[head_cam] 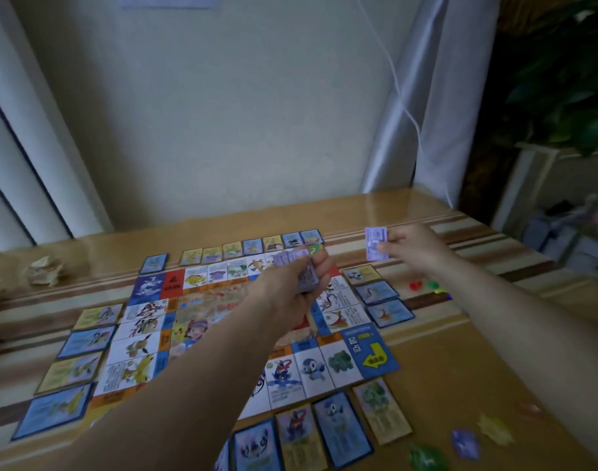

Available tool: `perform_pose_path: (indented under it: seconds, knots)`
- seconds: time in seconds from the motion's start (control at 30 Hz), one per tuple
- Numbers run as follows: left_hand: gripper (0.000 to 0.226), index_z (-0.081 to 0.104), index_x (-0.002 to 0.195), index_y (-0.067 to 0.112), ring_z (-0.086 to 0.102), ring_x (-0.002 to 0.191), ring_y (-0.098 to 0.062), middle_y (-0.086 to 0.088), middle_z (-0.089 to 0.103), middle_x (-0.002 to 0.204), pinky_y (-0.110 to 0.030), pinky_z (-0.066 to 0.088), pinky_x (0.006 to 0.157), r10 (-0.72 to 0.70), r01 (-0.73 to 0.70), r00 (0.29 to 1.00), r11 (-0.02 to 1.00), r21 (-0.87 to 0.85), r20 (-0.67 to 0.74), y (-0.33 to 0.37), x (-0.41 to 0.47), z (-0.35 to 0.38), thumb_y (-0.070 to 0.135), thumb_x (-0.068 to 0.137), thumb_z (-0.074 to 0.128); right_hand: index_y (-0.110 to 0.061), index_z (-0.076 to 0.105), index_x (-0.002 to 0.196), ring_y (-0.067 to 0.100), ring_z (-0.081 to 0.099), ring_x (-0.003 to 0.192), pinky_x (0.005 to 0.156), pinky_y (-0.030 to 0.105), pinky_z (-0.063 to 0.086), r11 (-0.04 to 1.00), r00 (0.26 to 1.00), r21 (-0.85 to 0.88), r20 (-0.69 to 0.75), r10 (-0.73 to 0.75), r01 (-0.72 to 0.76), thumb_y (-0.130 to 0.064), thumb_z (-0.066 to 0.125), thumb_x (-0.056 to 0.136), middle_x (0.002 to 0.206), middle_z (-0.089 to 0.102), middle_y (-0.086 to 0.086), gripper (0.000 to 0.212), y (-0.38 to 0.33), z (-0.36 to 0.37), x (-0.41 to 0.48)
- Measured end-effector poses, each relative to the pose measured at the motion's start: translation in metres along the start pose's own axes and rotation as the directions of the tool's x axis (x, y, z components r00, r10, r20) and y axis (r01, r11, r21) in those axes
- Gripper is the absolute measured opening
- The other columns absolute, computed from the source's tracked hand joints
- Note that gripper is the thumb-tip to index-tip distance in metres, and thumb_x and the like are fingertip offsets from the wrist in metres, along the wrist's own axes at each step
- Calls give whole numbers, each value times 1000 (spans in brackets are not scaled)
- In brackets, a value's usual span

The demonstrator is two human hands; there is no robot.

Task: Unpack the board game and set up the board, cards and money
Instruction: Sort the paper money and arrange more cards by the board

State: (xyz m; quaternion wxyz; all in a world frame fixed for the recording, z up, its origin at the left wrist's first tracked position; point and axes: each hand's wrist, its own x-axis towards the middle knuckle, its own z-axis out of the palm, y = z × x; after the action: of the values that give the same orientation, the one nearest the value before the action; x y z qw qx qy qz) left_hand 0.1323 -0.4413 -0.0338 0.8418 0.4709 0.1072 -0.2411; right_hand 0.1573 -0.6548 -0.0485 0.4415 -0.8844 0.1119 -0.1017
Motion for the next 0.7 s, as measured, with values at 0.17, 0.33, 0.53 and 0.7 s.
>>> perform_pose_path:
  seconds: [0.17,0.33,0.53,0.7]
  knots:
    - [28,55,120,2,63,89,-22,-14,63,104,-34,53,69,-67,67,998,998,-21,-4,-3,16,5,20,99,49,-1,72,92,21,59,78,68,27,39,959,996,-270,1,91,-87,-12,72,81,92,71,17,15,53,-10,39]
    - [22,58,99,4,60,98,-29,-19,61,105,-40,49,71,-101,103,995,989,-107,25,-2,21,8,23,99,47,-10,73,96,19,60,82,72,28,45,906,991,-416,62,118,-82,-15,73,80,94,70,8,16,61,-5,52]
    - [28,51,124,10,60,102,-32,-20,60,114,-45,49,72,-98,108,992,985,-134,74,-4,30,4,12,101,34,-19,64,105,22,57,103,94,39,44,863,989,-485,-25,148,-142,-29,78,74,110,64,2,36,67,-2,56]
    - [38,42,139,10,59,91,-28,-18,55,124,-43,47,68,-30,34,998,997,-63,61,-4,29,1,5,102,33,-26,59,108,20,57,104,92,36,42,804,991,-580,-84,100,-130,-36,74,78,111,64,-3,35,57,-1,49]
